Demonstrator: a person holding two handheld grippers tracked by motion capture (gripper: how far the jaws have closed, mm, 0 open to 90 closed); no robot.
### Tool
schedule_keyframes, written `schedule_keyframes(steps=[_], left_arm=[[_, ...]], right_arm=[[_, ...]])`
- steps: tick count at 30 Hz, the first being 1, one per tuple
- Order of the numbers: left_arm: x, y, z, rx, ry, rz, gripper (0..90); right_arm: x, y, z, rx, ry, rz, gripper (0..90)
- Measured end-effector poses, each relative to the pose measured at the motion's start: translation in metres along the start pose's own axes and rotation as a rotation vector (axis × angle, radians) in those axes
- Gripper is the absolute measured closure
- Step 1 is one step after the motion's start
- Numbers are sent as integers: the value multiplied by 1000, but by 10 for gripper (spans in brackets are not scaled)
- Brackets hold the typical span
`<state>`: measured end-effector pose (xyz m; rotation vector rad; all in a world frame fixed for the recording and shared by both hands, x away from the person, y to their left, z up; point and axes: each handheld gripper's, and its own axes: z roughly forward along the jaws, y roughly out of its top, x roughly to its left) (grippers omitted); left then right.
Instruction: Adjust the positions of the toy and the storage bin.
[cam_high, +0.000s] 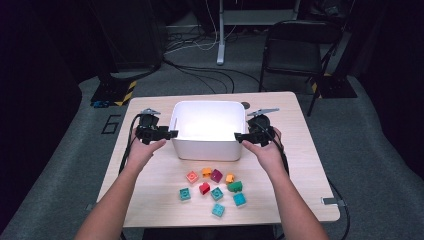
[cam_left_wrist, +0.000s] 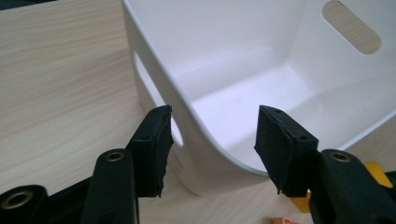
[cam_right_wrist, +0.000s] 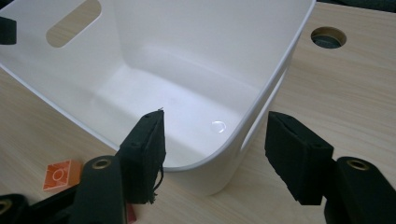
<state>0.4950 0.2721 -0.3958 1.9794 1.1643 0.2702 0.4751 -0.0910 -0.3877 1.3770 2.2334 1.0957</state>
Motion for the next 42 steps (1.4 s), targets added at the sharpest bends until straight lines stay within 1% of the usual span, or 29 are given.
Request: schedule_keyframes(steps=[2,3,4,5,6,7,9,10,11,13,14,15,16,17,18,20,21,22,24,26,28,29,31,33,35,36,39,40,42], left_arm=[[-3,0,0,1,11,9,471],[-4,-1,-1,4,14,16,471],[-5,0,-1,10,21,36,471],[-7,-1,-2,15,24,33,471],[-8,-2,-3,18,27,40,471],[-9,-2,-4,22,33,49,471],[-12,-5,-7,25,32,47,471],[-12,-7,-8,15,29,38,471],[-14,-11,-9,8,17,13,470],[-16,-15,-12,3,13,-2,469],[-17,-17,-14,0,16,4,468],[-17,-19,-15,-8,19,8,467],[-18,-20,-16,-12,20,4,467],[-20,-22,-17,-16,18,-11,466],[-20,-23,-18,-20,22,2,465],[-23,-25,-18,-28,26,-12,462],[-23,-26,-19,-23,24,-11,460],[-24,-26,-19,-30,24,-15,459],[-23,-27,-19,-29,22,-15,457],[-23,-26,-18,-28,14,-26,453],[-21,-26,-18,-28,12,-13,447],[-22,-26,-18,-30,10,-22,446],[-20,-26,-19,-30,14,1,452],[-21,-26,-20,-37,11,-1,458],[-21,-27,-23,-48,18,23,456],[-22,-28,-23,-57,23,24,450],[-22,-29,-30,-92,14,24,452],[-23,-29,-32,-100,19,28,452],[-24,-30,-38,-123,29,49,451]], right_arm=[[2,-1,1,-4,6,12,386],[3,-1,2,-7,7,6,394],[3,-1,2,-7,8,-4,393],[5,0,3,1,1,-10,388],[7,0,4,2,-12,-15,387],[8,0,4,9,-13,-22,387],[9,-1,6,18,-15,-34,381],[10,-1,6,19,-18,-41,382],[10,-1,6,19,-18,-47,382],[10,-2,5,23,-15,-61,381],[11,-2,5,23,-11,-58,381],[12,-2,5,24,-10,-66,381],[12,-3,5,21,-10,-75,381],[12,-3,5,21,-10,-78,381],[12,-3,5,22,-9,-83,381],[12,-3,5,22,-8,-84,381],[11,-3,6,21,-11,-94,381],[11,-3,7,20,-12,-95,381],[11,-4,7,21,-11,-89,380],[11,-4,7,20,-12,-84,381],[12,-4,6,18,-19,-88,388],[13,-5,4,13,-24,-91,387],[15,-5,-1,4,-48,-102,384],[17,-7,-6,-11,-65,-113,384],[20,-9,-15,-29,-75,-118,384],[21,-12,-22,-46,-82,-130,383],[25,-16,-34,-68,-85,-130,383],[26,-17,-39,-72,-88,-136,383],[28,-20,-48,-85,-94,-143,384]])
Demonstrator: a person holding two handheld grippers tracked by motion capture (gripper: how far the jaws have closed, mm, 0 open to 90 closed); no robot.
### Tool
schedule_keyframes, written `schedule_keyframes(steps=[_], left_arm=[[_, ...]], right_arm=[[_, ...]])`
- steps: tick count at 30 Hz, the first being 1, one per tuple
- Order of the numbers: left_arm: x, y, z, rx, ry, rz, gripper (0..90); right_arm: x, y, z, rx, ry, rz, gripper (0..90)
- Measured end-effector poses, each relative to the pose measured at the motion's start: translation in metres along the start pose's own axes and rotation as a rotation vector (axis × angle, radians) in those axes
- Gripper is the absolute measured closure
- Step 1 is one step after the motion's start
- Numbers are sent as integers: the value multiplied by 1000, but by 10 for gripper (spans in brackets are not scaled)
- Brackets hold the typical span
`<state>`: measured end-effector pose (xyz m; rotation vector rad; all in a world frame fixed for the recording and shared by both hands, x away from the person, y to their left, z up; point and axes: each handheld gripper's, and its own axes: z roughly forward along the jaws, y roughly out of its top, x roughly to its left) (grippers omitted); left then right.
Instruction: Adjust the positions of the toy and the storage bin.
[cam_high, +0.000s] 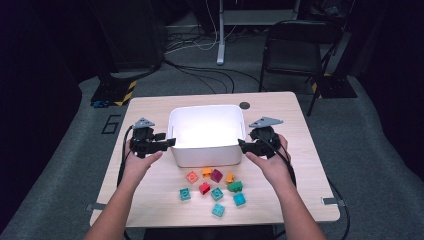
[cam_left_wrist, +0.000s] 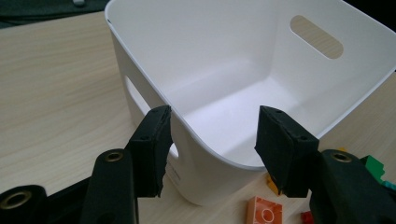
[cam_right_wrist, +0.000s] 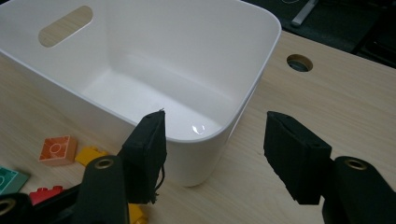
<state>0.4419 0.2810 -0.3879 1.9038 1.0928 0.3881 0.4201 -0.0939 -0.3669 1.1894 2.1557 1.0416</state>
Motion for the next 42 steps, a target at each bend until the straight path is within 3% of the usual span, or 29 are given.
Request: schedule_keyframes(steps=[4,7,13,16,20,22,25,27,30,35,39,42], left_arm=[[-3,-3,-13,-44,0,7,451],[-7,-6,-21,-39,5,39,447],[-17,-15,-26,10,-23,47,437],[-22,-19,-26,8,-34,67,438],[-23,-23,-30,7,-45,94,438],[-22,-24,-34,-5,-55,92,439],[-19,-25,-38,-16,-66,81,438],[-16,-25,-38,-23,-76,70,437],[-16,-26,-38,-18,-61,84,434],[-11,-29,-39,-12,-49,73,434],[-10,-27,-41,-21,-37,78,432],[-10,-27,-42,-25,-35,70,425]], right_arm=[[2,-5,-16,-20,-16,-8,390],[4,-11,-23,-32,-71,-30,414],[4,-23,-29,14,-54,2,431],[5,-33,-30,42,-25,30,442],[11,-52,-26,54,9,32,472],[15,-57,-23,76,14,28,480],[20,-60,-18,101,19,-18,496],[22,-62,-17,94,22,-10,503],[20,-66,-14,79,18,-18,507],[18,-78,0,67,63,5,526],[22,-88,12,73,63,-26,537],[23,-94,21,94,91,-32,538]])
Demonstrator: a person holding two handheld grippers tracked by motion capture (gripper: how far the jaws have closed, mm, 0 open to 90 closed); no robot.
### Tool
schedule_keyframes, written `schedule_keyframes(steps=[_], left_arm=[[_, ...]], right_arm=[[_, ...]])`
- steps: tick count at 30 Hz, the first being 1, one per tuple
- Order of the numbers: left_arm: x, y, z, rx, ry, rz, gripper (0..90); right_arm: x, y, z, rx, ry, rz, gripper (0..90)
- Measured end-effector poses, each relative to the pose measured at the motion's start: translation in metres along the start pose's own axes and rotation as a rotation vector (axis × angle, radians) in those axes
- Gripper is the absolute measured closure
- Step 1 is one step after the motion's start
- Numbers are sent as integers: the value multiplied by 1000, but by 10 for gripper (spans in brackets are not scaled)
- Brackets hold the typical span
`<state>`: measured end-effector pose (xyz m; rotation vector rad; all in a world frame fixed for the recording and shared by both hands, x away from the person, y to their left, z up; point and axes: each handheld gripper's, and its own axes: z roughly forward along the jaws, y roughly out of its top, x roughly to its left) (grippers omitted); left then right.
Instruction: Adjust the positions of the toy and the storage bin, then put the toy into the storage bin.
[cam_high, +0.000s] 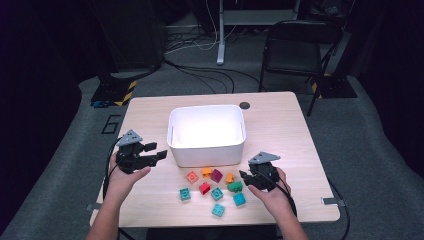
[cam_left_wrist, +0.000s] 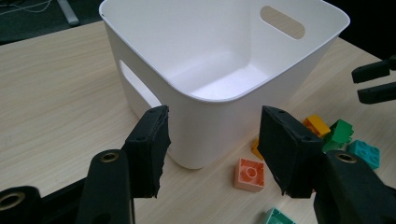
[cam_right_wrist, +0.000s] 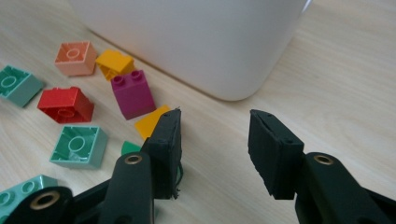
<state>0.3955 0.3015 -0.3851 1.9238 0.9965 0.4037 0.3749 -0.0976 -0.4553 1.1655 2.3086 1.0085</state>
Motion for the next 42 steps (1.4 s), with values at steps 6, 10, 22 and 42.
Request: schedule_keyframes(steps=[6,10,22,42], left_arm=[[2,0,-2,-8,4,-1,420],[4,-1,-5,-4,28,-2,420],[7,0,-4,-12,31,-22,421],[10,7,5,-18,10,-12,425]], right_arm=[[14,-8,13,45,31,-35,515],[19,-10,18,49,57,-56,499],[21,-15,31,43,195,-75,500],[22,-28,27,122,147,-123,648]])
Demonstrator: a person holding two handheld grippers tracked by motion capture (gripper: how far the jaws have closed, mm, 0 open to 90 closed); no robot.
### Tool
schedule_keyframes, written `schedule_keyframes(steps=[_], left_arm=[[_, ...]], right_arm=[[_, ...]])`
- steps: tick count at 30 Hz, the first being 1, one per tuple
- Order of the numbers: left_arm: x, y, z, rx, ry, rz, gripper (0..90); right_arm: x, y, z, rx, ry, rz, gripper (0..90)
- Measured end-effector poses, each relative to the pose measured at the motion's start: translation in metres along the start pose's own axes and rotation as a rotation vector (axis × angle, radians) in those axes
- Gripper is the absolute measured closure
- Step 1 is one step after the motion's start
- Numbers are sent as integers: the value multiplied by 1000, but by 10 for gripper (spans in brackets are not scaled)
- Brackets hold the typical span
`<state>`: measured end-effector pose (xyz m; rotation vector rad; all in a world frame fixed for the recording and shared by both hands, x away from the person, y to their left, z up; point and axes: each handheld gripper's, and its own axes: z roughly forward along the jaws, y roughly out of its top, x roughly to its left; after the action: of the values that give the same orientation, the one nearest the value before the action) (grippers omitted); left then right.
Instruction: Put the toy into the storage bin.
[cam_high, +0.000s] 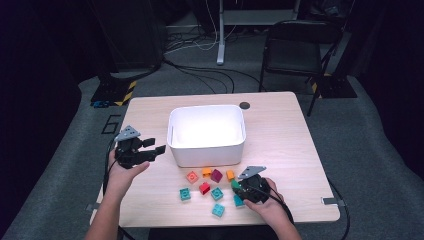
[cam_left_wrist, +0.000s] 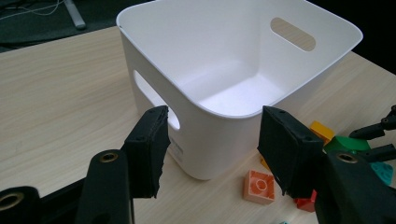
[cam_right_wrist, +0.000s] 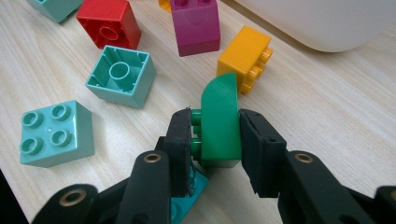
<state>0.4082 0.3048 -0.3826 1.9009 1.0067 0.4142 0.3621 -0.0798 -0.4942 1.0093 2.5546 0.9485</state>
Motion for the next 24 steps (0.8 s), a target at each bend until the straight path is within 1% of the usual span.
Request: schedule_keyframes(steps=[2,6,7,13,16,21,24], left_arm=[[-1,0,2,6,0,4,425],[-1,-1,5,14,-1,3,425],[0,-2,5,13,0,3,425],[1,-4,5,19,3,-2,426],[1,-4,4,16,4,-5,426],[1,-5,3,15,5,-7,426],[2,-5,3,18,6,-9,426]], right_arm=[[0,-1,1,6,2,-12,649],[-3,-1,2,3,12,-2,656],[-3,-1,2,2,9,-11,656],[-5,2,1,17,11,-25,662],[-3,4,-2,11,10,-42,663],[-2,8,-10,-1,10,-38,663],[-5,9,-15,-5,8,-24,663]])
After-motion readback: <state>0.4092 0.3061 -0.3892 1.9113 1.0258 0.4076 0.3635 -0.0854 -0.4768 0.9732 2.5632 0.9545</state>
